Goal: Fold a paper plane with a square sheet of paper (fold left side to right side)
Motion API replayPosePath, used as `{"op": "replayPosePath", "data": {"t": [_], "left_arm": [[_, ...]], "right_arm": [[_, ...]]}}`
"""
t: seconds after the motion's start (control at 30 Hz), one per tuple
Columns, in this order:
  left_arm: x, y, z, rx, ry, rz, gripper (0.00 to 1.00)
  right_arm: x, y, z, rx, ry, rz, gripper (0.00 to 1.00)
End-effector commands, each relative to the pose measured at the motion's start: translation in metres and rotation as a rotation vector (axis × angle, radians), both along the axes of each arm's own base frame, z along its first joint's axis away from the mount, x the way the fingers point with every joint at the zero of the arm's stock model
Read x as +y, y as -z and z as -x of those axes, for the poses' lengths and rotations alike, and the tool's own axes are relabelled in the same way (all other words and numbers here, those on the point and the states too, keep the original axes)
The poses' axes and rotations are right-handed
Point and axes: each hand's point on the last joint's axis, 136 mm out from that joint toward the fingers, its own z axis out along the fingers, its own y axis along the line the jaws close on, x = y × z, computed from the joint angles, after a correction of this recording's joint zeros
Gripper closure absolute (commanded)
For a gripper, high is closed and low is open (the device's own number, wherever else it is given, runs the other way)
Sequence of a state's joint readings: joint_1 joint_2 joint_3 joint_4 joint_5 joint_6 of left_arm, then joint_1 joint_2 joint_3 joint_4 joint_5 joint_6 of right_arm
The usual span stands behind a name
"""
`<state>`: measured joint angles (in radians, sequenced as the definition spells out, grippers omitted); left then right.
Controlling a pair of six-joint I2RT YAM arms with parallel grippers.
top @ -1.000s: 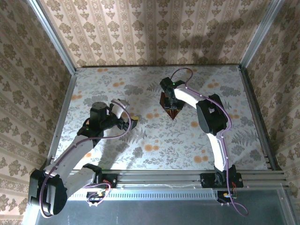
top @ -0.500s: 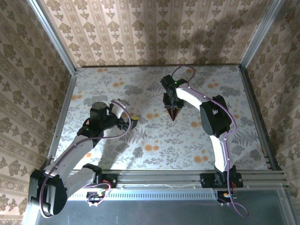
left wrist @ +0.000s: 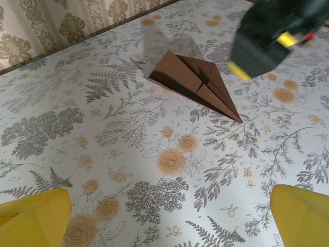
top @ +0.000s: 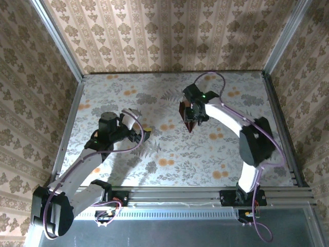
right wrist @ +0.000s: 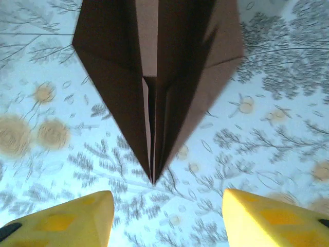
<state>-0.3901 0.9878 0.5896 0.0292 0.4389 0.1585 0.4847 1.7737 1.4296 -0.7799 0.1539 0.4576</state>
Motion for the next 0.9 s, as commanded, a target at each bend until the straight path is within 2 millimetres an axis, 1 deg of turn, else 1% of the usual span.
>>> {"op": "replayPosePath", "data": {"t": [0.0,0.1,0.17,0.27,0.4,0.53,0.67,0.77,0.87], "left_arm": [[0.008,-0.013,-0.005,-0.049,-0.039,-0.010,0.00],[0.012,-0.014,-0.007,-0.064,-0.058,-0.019,0.00],[0.014,-0.014,-0.010,-0.069,-0.069,-0.023,0.00],[0.019,-0.014,-0.013,-0.070,-0.091,-0.019,0.00],[0.025,-0.014,-0.019,-0.077,-0.124,-0.015,0.00],[0.036,-0.012,-0.026,-0.088,-0.189,-0.030,0.00],[0.046,-0.008,-0.033,-0.099,-0.242,-0.046,0.00],[0.054,-0.002,-0.038,-0.097,-0.277,-0.067,0.00],[0.060,0.007,-0.043,-0.091,-0.304,-0.101,0.00]], "right_arm": [[-0.027,-0.029,0.006,-0.132,0.011,0.021,0.36],[-0.061,-0.038,0.018,-0.225,0.060,0.043,0.26],[-0.086,-0.046,0.026,-0.298,0.106,0.056,0.17],[-0.123,-0.049,0.033,-0.391,0.172,0.082,0.01],[-0.168,-0.040,0.039,-0.453,0.274,0.096,0.00],[-0.198,-0.022,0.035,-0.489,0.341,0.110,0.00],[-0.211,-0.008,0.023,-0.550,0.353,0.114,0.00],[-0.211,0.002,0.013,-0.594,0.326,0.111,0.00],[-0.207,0.008,0.002,-0.657,0.305,0.079,0.00]]}}
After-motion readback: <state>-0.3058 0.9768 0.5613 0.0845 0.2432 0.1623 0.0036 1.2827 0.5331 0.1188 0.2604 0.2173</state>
